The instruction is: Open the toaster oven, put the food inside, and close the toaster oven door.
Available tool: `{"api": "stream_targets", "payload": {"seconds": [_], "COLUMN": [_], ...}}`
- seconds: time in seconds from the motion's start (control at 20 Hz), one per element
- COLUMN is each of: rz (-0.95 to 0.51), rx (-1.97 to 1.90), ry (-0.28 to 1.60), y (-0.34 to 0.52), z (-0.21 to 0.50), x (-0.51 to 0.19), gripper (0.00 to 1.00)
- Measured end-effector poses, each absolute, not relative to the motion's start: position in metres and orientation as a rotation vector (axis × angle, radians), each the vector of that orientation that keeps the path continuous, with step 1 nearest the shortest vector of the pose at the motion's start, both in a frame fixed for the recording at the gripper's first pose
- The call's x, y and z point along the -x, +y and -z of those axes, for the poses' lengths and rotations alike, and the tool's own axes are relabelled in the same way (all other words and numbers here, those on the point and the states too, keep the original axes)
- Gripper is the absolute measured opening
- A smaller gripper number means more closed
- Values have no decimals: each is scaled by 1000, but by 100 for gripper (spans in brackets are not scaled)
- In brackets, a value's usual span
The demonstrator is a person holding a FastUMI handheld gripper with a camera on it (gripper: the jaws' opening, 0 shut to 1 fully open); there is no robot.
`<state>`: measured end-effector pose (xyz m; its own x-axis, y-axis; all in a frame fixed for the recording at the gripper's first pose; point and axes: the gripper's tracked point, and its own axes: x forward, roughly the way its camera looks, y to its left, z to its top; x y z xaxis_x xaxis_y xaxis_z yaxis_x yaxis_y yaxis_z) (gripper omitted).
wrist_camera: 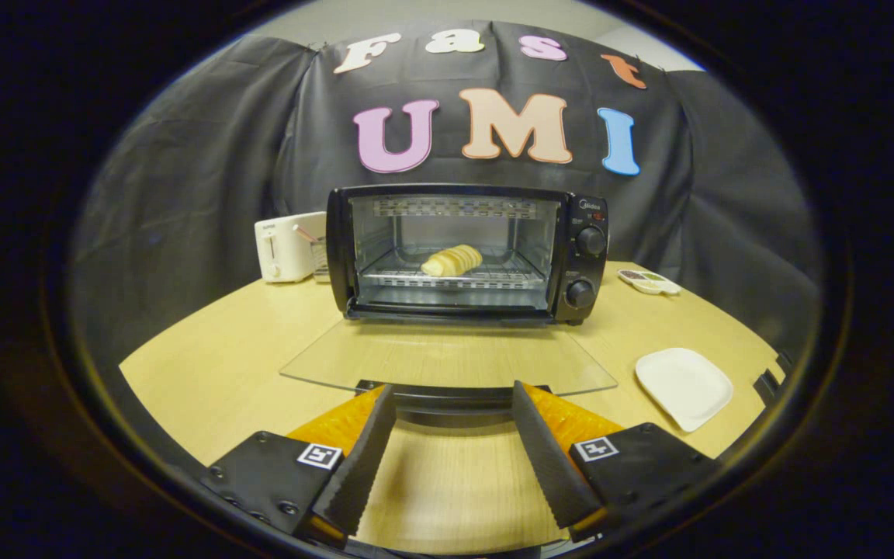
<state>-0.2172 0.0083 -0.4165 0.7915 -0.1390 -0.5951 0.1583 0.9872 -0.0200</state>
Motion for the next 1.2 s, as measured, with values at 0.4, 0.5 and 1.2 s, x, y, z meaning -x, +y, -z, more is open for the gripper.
{"api": "stream_targets", "payload": {"seconds": [0.4, 0.5, 1.2], "rz": [160, 157, 179], "rx": [-39, -27, -2], "ry": [586, 594, 657], "y": [15, 17, 15], "z": [408, 410, 433], "x": [206, 208, 229], "gripper": [93, 93, 91]}}
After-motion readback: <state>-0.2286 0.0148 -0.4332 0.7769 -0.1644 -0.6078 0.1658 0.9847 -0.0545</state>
